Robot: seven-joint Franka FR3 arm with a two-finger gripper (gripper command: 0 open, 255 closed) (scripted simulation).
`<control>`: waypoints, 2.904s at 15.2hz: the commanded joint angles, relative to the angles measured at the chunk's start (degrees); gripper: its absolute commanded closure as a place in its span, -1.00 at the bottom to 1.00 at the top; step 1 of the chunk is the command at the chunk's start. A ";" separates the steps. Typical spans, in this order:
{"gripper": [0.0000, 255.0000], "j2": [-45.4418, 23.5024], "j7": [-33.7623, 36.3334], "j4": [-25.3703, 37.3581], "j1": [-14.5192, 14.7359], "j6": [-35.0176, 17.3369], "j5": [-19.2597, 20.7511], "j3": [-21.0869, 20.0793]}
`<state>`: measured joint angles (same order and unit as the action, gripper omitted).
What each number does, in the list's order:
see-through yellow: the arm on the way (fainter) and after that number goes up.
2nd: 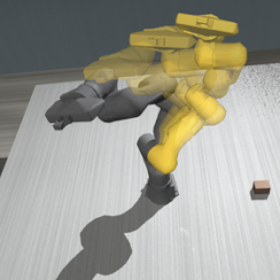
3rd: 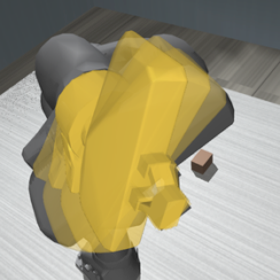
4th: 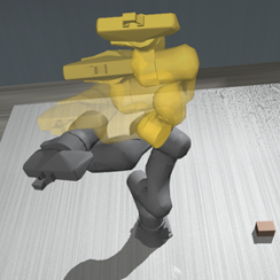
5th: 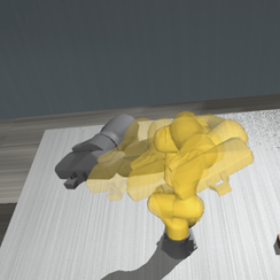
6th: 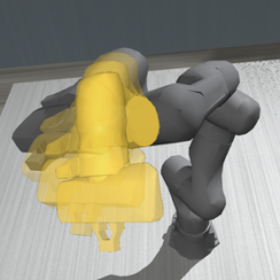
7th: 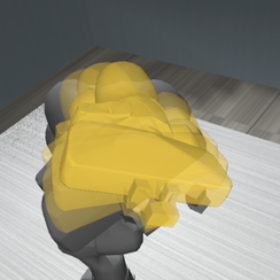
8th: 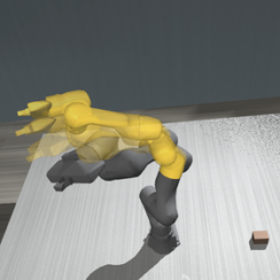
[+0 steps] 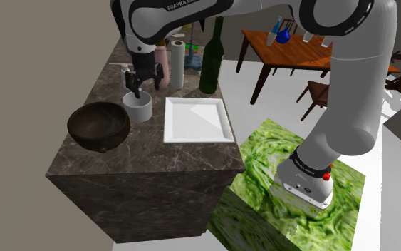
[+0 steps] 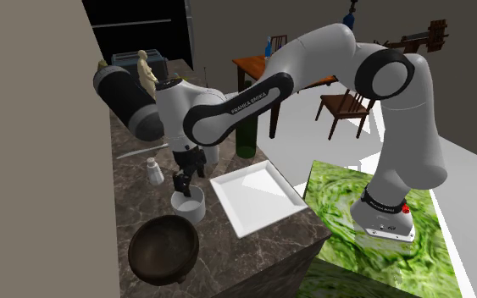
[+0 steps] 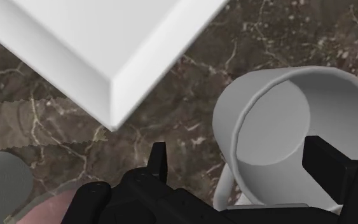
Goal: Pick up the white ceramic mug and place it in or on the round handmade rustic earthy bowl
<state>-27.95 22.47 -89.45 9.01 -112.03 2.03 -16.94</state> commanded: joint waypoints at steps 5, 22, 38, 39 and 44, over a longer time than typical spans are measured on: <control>-1.00 -1.53 0.35 -2.64 0.33 -4.17 0.42 0.18; 1.00 -1.54 0.35 -2.62 0.34 -4.16 0.42 0.18; 1.00 2.22 0.46 3.48 0.13 5.58 -0.55 -0.43; 1.00 2.39 0.48 4.02 0.13 6.27 -0.59 -0.46; 1.00 3.00 0.62 6.98 0.21 9.81 -0.75 -0.58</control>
<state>-25.02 23.15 -83.18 9.26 -103.01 1.31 -17.53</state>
